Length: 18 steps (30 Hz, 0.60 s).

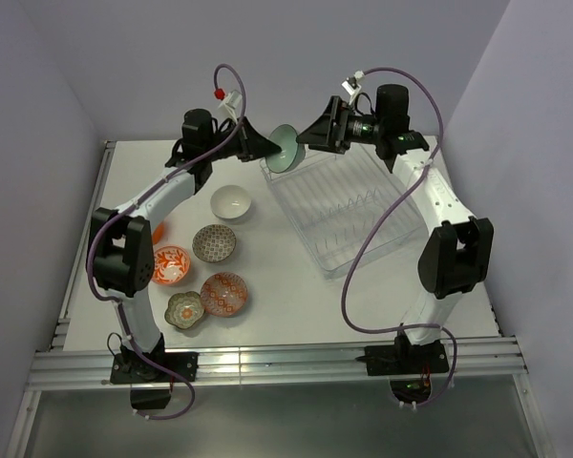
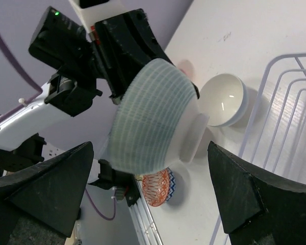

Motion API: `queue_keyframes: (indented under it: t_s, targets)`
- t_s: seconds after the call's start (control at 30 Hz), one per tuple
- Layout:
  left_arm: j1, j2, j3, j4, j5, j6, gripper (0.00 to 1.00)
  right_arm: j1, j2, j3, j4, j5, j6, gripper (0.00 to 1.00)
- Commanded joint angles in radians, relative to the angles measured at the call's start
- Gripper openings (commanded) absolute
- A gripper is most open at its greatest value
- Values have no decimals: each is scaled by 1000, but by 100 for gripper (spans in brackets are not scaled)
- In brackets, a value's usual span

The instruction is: Load the bowls into the dish rack

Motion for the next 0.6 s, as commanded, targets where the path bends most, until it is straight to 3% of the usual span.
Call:
queue_keyframes:
  t_s: [0.0,0.57]
  targets:
    - [-10,-4,73,79,-7,-18,0,4,24,54,-23,-8,20,100]
    - [-13,42,124,98,-36,-36,0,11,70,91,-51,-23,65,99]
